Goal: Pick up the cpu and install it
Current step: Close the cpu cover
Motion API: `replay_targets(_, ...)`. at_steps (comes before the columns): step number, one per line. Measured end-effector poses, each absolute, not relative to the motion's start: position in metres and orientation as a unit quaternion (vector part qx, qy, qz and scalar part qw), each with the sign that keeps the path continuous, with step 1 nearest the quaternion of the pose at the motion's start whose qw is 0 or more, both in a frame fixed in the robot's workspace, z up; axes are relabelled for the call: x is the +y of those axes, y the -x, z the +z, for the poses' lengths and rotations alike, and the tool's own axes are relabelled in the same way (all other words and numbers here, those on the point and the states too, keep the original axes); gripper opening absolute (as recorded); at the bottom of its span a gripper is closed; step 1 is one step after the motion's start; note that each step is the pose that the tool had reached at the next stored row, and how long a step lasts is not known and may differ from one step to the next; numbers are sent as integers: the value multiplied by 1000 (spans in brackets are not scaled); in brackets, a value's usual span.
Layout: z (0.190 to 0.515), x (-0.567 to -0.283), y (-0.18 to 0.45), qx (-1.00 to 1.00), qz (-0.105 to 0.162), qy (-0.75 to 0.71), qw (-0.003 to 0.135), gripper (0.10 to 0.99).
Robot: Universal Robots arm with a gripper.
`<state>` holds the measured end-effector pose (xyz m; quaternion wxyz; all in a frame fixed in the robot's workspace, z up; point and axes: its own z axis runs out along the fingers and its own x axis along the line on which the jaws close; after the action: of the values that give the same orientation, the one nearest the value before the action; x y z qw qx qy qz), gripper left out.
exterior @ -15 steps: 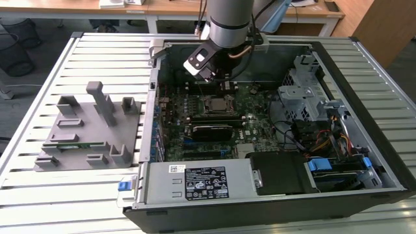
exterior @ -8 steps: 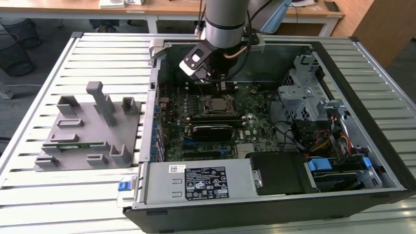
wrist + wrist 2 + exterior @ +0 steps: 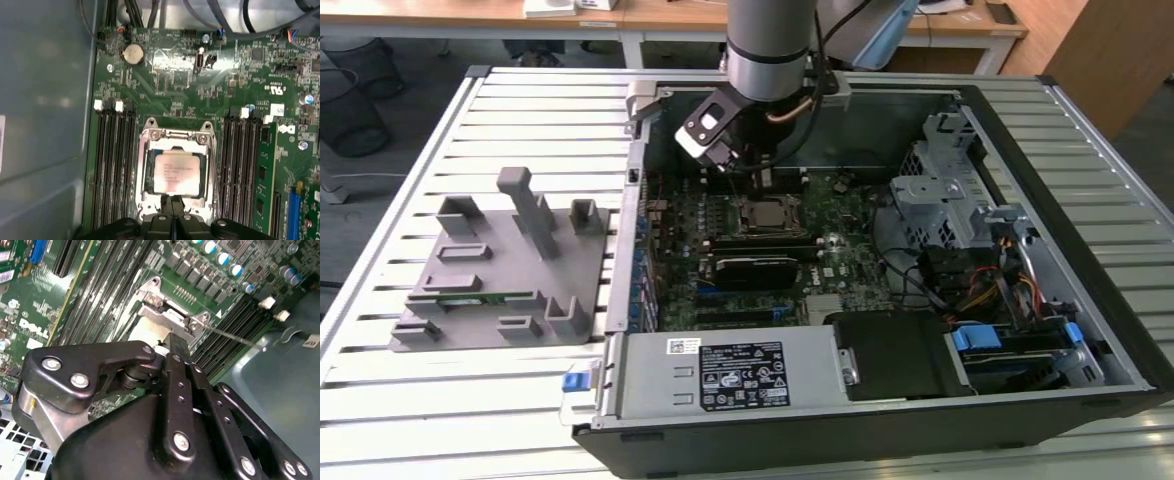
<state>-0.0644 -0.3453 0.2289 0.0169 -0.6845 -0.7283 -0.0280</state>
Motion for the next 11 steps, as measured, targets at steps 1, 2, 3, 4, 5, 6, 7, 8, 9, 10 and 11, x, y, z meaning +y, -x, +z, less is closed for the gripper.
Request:
replay_targets(1,228,-345,65,-728,-28,684,17,114)
replay_targets(2,227,-345,66,-729,-28,684,17,114)
replay_targets(3,226,-345,67,-729,-28,684,17,114)
replay_targets(4,224,-345,67,-729,-28,684,17,114)
replay_targets(5,223,-345,68,-729,-28,684,17,114)
replay_targets(6,222,-345,68,-729,-28,684,17,114)
replay_targets(7,221,-345,68,-729,-28,684,17,114)
replay_targets(8,219,-345,68,-729,-28,684,17,114)
replay_targets(9,218,-345,69,-729,-28,684,17,114)
replay_targets(10,217,-345,69,-729,-28,684,17,114)
replay_targets(11,216,-345,69,-729,-28,684,17,114)
